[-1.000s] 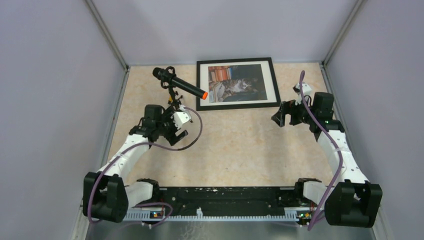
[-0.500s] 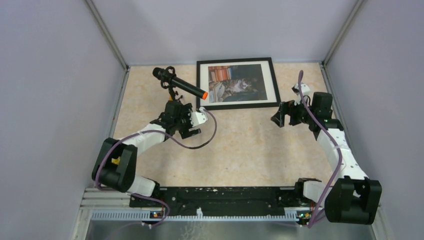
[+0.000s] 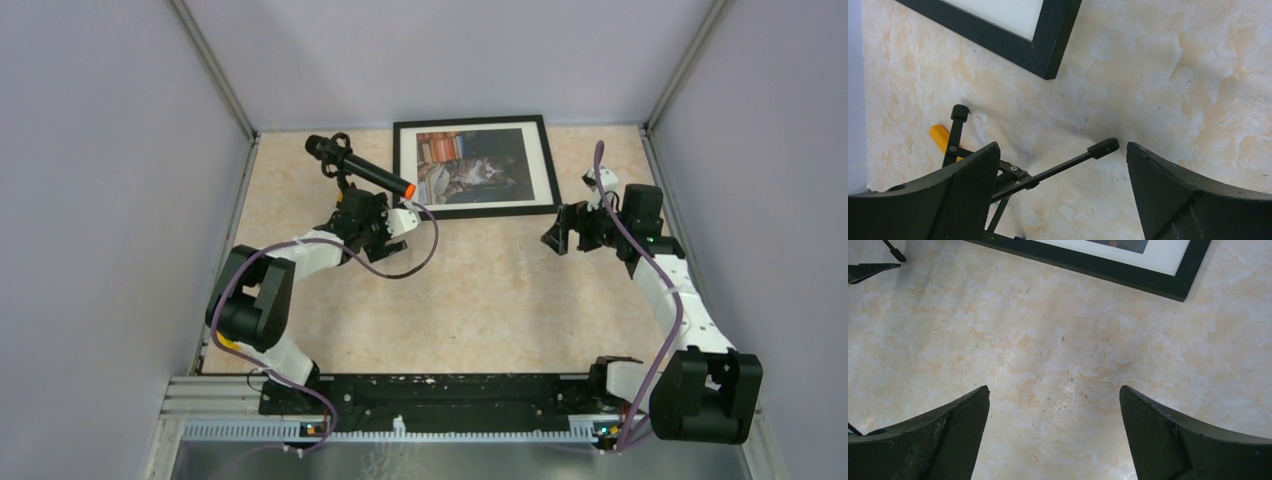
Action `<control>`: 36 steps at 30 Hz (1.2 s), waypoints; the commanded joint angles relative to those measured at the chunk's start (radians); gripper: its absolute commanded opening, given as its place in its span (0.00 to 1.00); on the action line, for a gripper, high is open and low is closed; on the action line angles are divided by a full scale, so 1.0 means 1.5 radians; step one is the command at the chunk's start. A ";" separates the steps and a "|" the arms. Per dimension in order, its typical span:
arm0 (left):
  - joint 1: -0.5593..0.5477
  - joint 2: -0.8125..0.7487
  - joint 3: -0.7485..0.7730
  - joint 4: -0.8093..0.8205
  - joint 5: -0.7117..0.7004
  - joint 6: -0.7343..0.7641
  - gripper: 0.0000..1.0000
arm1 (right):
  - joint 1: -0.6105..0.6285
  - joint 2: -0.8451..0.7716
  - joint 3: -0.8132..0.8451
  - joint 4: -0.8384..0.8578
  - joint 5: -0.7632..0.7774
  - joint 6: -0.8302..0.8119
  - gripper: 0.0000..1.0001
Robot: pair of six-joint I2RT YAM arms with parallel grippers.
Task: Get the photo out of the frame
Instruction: Move the distractor to the center of the board.
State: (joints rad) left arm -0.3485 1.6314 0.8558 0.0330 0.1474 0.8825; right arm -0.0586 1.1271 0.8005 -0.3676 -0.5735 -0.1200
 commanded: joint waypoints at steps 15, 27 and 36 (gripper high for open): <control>0.056 -0.038 -0.024 -0.047 -0.001 0.008 0.98 | 0.009 0.000 0.025 0.012 -0.010 -0.012 0.99; 0.115 -0.066 -0.047 -0.074 0.020 0.041 0.98 | 0.008 -0.001 0.025 0.012 -0.011 -0.011 0.99; 0.152 -0.111 -0.077 -0.123 0.048 0.091 0.98 | 0.009 -0.003 0.025 0.014 -0.012 -0.011 0.99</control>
State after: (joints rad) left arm -0.1574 1.5166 0.7696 -0.0608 0.2012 0.9833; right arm -0.0586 1.1271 0.8005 -0.3672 -0.5735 -0.1223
